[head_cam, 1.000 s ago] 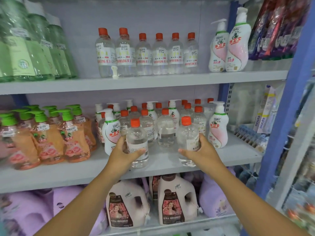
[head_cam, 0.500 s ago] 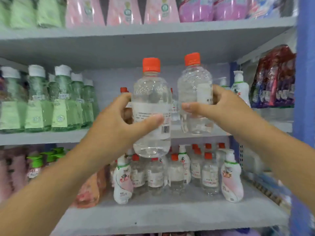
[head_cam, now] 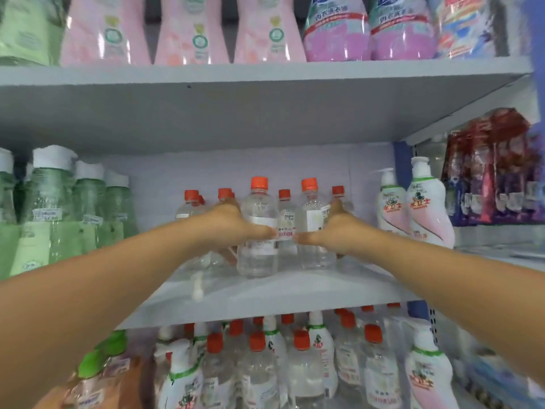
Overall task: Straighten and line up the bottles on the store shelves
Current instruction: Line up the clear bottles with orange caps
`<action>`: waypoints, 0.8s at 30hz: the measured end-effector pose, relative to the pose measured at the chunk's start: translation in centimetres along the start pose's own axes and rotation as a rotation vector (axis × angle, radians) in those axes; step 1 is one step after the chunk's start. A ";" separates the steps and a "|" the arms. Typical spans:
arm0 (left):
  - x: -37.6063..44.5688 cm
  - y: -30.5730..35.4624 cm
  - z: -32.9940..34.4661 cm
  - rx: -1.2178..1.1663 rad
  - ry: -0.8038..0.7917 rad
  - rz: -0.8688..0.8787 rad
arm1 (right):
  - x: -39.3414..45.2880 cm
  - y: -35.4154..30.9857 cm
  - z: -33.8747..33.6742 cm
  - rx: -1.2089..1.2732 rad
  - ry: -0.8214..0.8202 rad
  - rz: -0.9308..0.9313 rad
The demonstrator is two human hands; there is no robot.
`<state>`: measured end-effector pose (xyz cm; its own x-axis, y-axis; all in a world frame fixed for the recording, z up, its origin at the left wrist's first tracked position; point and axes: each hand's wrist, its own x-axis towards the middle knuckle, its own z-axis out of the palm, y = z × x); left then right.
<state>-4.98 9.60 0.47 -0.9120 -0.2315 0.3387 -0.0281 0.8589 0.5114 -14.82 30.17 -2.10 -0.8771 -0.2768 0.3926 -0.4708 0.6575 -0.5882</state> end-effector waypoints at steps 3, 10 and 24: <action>2.5 -0.1 1.1 0.091 0.001 -0.008 | 1.7 -0.5 0.3 -0.054 -0.056 0.054; 4.7 2.5 1.6 0.428 0.120 -0.009 | 4.1 -0.8 1.9 -0.171 -0.114 0.072; 8.8 1.6 1.2 0.963 0.260 0.116 | 7.8 -0.2 2.7 -0.415 -0.282 -0.055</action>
<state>-13.60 9.50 3.30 -0.8154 -0.1172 0.5670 -0.3693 0.8595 -0.3534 -21.81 26.03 -0.85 -0.8704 -0.4601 0.1753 -0.4901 0.8437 -0.2191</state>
